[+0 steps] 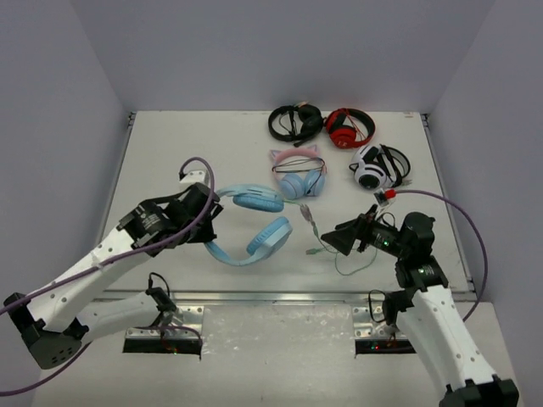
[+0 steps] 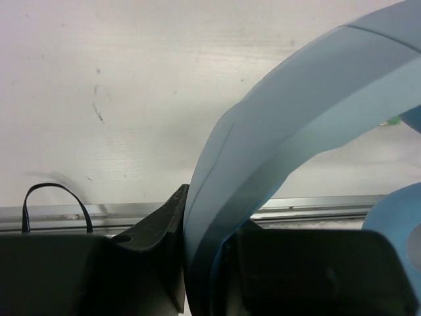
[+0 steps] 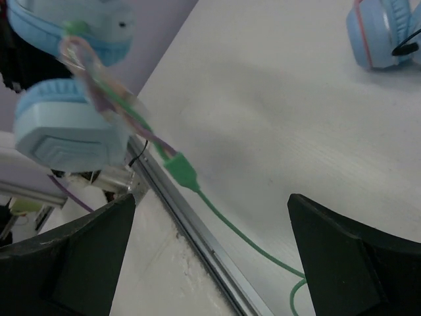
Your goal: Wrap the headphones
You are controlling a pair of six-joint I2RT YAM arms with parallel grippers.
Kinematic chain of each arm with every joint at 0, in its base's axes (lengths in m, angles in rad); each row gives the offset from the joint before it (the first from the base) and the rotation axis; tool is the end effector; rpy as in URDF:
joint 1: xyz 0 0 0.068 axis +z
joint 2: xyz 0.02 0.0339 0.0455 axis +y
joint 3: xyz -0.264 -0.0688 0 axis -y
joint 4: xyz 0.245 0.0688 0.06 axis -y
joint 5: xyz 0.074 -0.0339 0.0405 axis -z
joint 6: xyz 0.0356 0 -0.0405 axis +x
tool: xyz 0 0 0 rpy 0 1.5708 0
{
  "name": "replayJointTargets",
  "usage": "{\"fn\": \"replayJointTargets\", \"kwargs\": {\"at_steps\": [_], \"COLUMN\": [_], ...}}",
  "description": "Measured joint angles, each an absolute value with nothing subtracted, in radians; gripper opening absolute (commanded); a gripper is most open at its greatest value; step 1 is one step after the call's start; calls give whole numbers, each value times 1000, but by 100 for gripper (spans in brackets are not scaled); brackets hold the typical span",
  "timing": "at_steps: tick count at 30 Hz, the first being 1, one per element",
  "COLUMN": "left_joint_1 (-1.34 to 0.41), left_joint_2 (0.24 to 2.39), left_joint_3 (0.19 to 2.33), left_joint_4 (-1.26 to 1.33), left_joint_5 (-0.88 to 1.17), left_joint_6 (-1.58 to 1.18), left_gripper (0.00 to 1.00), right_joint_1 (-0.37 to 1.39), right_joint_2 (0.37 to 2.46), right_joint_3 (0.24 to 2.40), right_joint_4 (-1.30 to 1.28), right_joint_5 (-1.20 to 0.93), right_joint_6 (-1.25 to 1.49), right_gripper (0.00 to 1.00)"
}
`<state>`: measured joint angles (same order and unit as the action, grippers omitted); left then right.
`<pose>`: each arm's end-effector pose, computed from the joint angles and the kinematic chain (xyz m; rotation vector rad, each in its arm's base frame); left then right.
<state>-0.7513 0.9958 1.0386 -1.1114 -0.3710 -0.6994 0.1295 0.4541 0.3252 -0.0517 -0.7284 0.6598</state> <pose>0.1332 -0.1068 0.3115 -0.0560 2.5279 -0.0751 0.1282 0.0406 0.2393 -0.0795 1.8624 1.1948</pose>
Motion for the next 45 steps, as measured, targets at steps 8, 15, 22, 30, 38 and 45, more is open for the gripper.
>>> {"fn": "replayJointTargets", "kwargs": {"at_steps": [8, 15, 22, 30, 38, 45], "left_joint_1": [-751, -751, -751, -751, -751, -751], "left_joint_2": [1007, 1082, 1181, 1259, 1229, 1259], "left_joint_3": [1339, 1621, 1936, 2335, 2275, 2175], "left_joint_4": [-1192, -1232, -1265, -1237, -1163, -1147], "left_joint_5": [-433, -542, -663, -816, -825, -762], "left_joint_6": [-638, -610, -596, -496, -430, -400], "left_gripper": [0, 1, 0, 0, 0, 0], "right_joint_1": [465, 582, 591, 591, 586, 579], "right_joint_2": [772, 982, 1048, 998, 921, 542], "right_joint_3": [302, 347, 302, 234, 217, 245], "right_joint_4": [212, 336, 466, 437, 207, 162], "right_joint_5": [-703, -538, -426, -242, -46, -90], "right_joint_6": [513, 416, 419, 427, 457, 442], "right_gripper": [82, 57, 47, 60, 59, 85]}}
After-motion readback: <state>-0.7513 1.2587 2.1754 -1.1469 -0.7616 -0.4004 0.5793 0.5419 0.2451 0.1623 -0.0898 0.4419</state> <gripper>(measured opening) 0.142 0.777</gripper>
